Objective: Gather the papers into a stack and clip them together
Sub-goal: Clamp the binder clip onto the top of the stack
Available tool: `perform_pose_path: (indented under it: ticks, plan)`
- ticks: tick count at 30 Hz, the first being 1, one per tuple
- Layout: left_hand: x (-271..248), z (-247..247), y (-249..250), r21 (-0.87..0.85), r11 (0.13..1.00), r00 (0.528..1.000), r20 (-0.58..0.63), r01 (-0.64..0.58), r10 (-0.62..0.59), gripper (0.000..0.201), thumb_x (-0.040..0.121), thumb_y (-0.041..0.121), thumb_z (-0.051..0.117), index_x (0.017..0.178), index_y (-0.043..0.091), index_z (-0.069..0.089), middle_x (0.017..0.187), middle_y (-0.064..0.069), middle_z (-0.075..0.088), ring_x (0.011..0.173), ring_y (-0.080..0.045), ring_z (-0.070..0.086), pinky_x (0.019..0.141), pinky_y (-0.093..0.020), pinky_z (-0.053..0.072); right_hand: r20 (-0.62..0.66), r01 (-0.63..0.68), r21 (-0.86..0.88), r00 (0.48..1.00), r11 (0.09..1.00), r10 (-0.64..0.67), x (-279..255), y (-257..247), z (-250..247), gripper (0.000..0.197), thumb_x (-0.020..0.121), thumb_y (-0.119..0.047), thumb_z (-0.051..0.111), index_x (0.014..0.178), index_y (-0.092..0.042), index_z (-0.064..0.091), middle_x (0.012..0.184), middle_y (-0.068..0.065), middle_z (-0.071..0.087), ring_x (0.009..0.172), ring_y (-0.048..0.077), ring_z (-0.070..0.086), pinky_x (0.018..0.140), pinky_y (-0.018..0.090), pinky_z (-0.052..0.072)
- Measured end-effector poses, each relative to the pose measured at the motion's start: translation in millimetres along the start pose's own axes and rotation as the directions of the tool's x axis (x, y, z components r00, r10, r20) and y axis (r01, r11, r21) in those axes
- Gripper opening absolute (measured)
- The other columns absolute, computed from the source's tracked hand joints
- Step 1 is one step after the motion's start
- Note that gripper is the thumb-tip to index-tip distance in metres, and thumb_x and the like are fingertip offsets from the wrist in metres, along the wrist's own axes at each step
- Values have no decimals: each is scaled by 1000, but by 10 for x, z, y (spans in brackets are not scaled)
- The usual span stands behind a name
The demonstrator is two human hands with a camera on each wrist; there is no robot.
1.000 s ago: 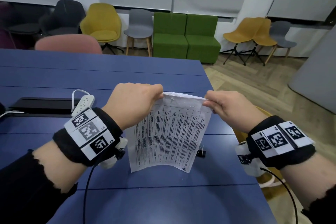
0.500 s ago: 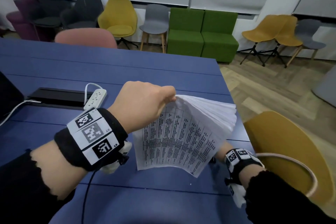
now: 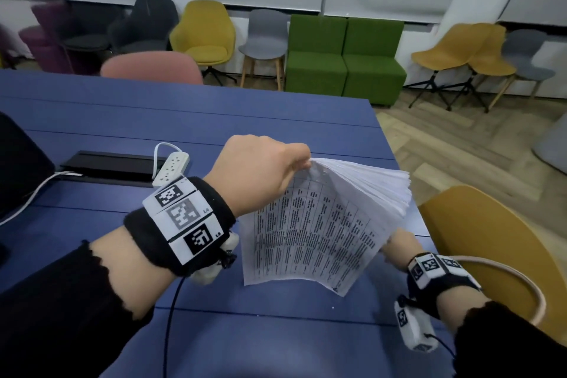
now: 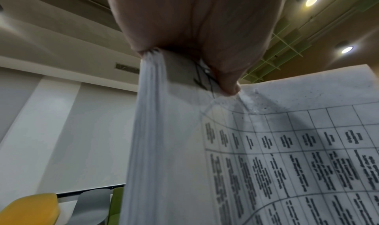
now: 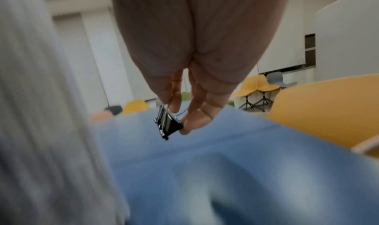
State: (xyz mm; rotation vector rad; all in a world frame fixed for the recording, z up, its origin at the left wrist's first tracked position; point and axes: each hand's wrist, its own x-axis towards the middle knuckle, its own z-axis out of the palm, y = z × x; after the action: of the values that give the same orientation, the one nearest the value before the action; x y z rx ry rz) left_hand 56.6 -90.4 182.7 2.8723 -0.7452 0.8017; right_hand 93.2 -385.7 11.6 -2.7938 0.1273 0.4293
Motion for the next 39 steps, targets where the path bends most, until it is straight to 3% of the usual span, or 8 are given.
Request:
perform_pose_path:
  ticks: [4, 8, 10, 12, 16, 21, 25, 39]
  plan:
    - [3, -2, -14, -6, 1000, 1000, 30, -10, 10, 29, 95, 43, 35, 86, 28, 59, 56, -1, 59, 48, -29, 44, 47, -22, 11, -187, 93, 403, 982, 910, -18, -126, 53, -597, 15, 82, -7, 62, 92, 4, 60, 87, 22, 66, 75, 34, 65, 71, 36, 52]
    - [6, -10, -24, -14, 1000, 999, 43, -17, 18, 31, 96, 42, 36, 84, 25, 59, 54, -1, 58, 46, -29, 44, 46, -21, 14, -277, 246, 772, 960, 586, -38, -448, -114, -1329, 42, 76, -3, 73, 113, 6, 55, 82, 8, 62, 56, 2, 65, 61, 14, 55]
    - [7, -17, -26, -18, 1000, 998, 52, -21, 22, 33, 95, 43, 35, 85, 24, 59, 54, -1, 58, 47, -30, 50, 46, -22, 15, -318, 335, 812, 941, 478, -119, -749, -349, -1718, 74, 43, -35, 92, 100, 1, 63, 75, 4, 71, 63, 3, 69, 63, 13, 55]
    - [4, -28, -30, -20, 1000, 998, 66, -22, 23, 35, 96, 44, 33, 86, 24, 60, 55, -2, 58, 50, -31, 52, 46, -23, 16, -316, 388, 813, 920, 433, -231, -1056, -610, -1971, 86, 17, -51, 91, 88, -9, 68, 77, 4, 75, 73, 8, 72, 61, 14, 53]
    - [7, -54, -30, -5, 1000, 995, 91, -30, 30, 29, 100, 42, 37, 91, 25, 58, 66, -4, 63, 61, -34, 58, 47, -25, 14, -315, 456, 758, 882, 466, -350, -1388, -1091, -2128, 65, 40, -34, 84, 97, -5, 70, 94, 16, 74, 85, 21, 73, 59, 17, 46]
    - [12, -95, -10, 2, 998, 993, 100, -57, 57, 29, 100, 44, 38, 102, 27, 61, 76, -4, 69, 71, -36, 63, 51, -29, 22, -325, 522, 579, 852, 626, -410, -1496, -1601, -1914, 27, 70, -1, 76, 96, 0, 70, 86, 15, 74, 86, 27, 72, 81, 29, 55]
    - [13, -132, 22, 33, 998, 991, 126, -51, 47, 34, 100, 46, 34, 122, 34, 57, 83, -7, 69, 76, -36, 63, 54, -31, 26, -389, 548, 307, 818, 778, -423, -1373, -1749, -1790, 24, 71, -10, 80, 94, -13, 74, 81, -1, 73, 78, 11, 70, 86, 32, 56]
    - [11, -100, 8, 56, 996, 993, 96, -71, 65, 38, 101, 46, 29, 124, 35, 56, 83, -5, 69, 76, -35, 64, 53, -30, 27, -385, 509, 203, 827, 837, -410, -1298, -1724, -1778, 22, 70, -12, 82, 91, -14, 75, 78, -1, 72, 76, 9, 69, 81, 23, 55]
